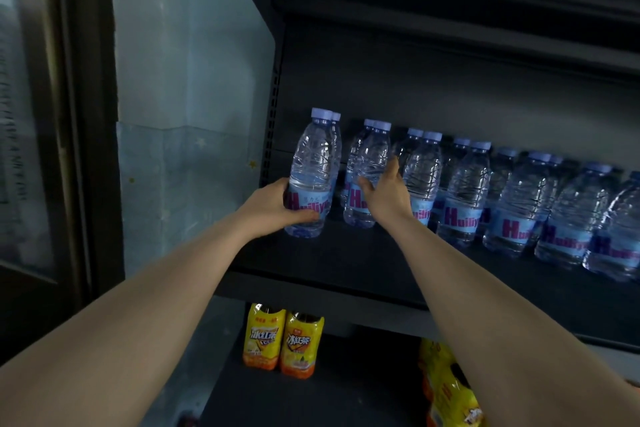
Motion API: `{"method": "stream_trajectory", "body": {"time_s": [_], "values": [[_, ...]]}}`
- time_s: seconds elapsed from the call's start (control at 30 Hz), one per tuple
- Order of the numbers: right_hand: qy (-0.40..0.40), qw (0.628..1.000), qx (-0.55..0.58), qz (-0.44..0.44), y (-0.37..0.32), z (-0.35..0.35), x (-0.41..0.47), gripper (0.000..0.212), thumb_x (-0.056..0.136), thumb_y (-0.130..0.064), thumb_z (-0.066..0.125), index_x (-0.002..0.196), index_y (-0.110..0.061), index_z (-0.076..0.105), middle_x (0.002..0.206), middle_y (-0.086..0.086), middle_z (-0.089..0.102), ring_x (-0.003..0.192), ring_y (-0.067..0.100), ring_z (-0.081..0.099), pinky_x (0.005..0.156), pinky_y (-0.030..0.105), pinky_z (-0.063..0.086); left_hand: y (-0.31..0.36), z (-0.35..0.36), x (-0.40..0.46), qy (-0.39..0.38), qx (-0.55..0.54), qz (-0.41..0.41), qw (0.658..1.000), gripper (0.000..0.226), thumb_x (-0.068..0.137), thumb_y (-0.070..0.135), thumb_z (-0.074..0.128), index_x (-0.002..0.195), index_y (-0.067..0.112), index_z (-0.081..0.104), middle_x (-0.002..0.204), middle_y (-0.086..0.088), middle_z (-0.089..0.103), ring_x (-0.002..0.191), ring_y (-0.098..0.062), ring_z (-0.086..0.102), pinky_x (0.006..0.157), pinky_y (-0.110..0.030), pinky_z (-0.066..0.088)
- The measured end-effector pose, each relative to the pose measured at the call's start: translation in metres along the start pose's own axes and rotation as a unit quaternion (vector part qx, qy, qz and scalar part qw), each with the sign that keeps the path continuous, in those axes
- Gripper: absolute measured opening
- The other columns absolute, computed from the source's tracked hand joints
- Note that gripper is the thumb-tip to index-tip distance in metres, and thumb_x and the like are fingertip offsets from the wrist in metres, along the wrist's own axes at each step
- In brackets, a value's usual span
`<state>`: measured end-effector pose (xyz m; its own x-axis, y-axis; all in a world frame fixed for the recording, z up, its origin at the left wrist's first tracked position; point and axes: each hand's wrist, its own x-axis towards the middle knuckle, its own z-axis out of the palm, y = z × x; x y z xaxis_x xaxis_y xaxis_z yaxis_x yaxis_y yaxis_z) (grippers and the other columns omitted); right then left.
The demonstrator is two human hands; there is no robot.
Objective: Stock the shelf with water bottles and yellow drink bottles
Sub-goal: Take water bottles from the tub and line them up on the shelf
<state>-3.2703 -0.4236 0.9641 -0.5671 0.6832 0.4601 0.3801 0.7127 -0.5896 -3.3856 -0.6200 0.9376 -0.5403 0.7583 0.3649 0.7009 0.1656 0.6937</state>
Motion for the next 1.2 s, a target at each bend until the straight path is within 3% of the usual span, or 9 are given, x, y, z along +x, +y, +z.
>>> {"method": "stream_trajectory", "body": {"time_s": [0.1,0.2,0.4,0.5,0.7,0.93,1.2], "values": [[0.031,0.998,-0.057,-0.025,0.0,-0.003,-0.009,0.078,0.099,-0.036,0.055,0.155,-0.008,0.008,0.144,0.024,0.041,0.111,0.039,0.06,0.084,0.048,0.056,0.004,0.003,-0.003,0.0,-0.001,-0.007,1.0,0.072,0.078,0.046,0.079,0.138,0.027,0.045,0.135,0.008,0.058,0.115,-0.008,0.057,0.097,-0.028,0.044],[0.064,0.985,-0.139,-0.077,0.001,-0.009,-0.021,0.066,0.101,-0.028,0.054,0.152,-0.007,0.018,0.143,0.021,0.039,0.124,0.037,0.05,0.089,0.043,0.053,0.008,0.008,-0.009,0.015,0.018,-0.014,1.0,0.078,0.076,0.045,0.081,0.139,0.023,0.042,0.131,0.01,0.057,0.109,-0.005,0.053,0.09,-0.023,0.039],[0.09,0.949,-0.235,-0.189,0.008,-0.03,-0.048,0.043,0.097,-0.014,0.058,0.135,-0.006,0.041,0.128,0.017,0.051,0.114,0.032,0.055,0.083,0.037,0.056,0.029,0.019,-0.03,0.193,0.107,0.0,0.975,0.064,0.08,0.044,0.077,0.129,0.014,0.048,0.125,-0.003,0.056,0.109,-0.019,0.058,0.084,-0.032,0.046],[0.096,0.939,-0.243,-0.225,0.014,-0.044,-0.066,0.044,0.094,-0.011,0.062,0.133,-0.006,0.044,0.122,0.015,0.055,0.108,0.031,0.057,0.08,0.037,0.056,0.049,0.028,-0.051,0.232,0.159,0.005,0.959,0.056,0.085,0.038,0.073,0.128,0.011,0.049,0.125,-0.009,0.054,0.11,-0.023,0.057,0.084,-0.032,0.045],[0.097,0.92,-0.232,-0.3,0.033,-0.082,-0.117,0.036,0.094,-0.016,0.062,0.125,-0.006,0.049,0.115,0.014,0.056,0.101,0.03,0.057,0.065,0.034,0.049,0.096,0.06,-0.103,0.252,0.275,0.018,0.928,0.047,0.087,0.033,0.07,0.126,0.013,0.051,0.121,-0.01,0.057,0.105,-0.028,0.058,0.085,-0.038,0.049],[0.066,0.913,-0.169,-0.365,0.08,-0.109,-0.204,0.037,0.093,-0.021,0.062,0.126,-0.006,0.052,0.113,0.015,0.058,0.1,0.034,0.058,0.071,0.04,0.051,0.142,0.127,-0.184,0.232,0.322,-0.024,0.918,0.045,0.09,0.037,0.067,0.127,0.017,0.053,0.124,-0.007,0.057,0.115,-0.029,0.054,0.094,-0.041,0.049],[-0.014,0.917,-0.125,-0.379,0.157,-0.06,-0.312,0.032,0.087,-0.013,0.066,0.117,-0.006,0.058,0.106,0.013,0.06,0.088,0.033,0.059,0.064,0.041,0.054,0.102,0.214,-0.288,0.169,0.392,-0.1,0.899,0.04,0.09,0.033,0.067,0.125,0.017,0.055,0.121,-0.008,0.056,0.112,-0.031,0.054,0.08,-0.043,0.053]]}}
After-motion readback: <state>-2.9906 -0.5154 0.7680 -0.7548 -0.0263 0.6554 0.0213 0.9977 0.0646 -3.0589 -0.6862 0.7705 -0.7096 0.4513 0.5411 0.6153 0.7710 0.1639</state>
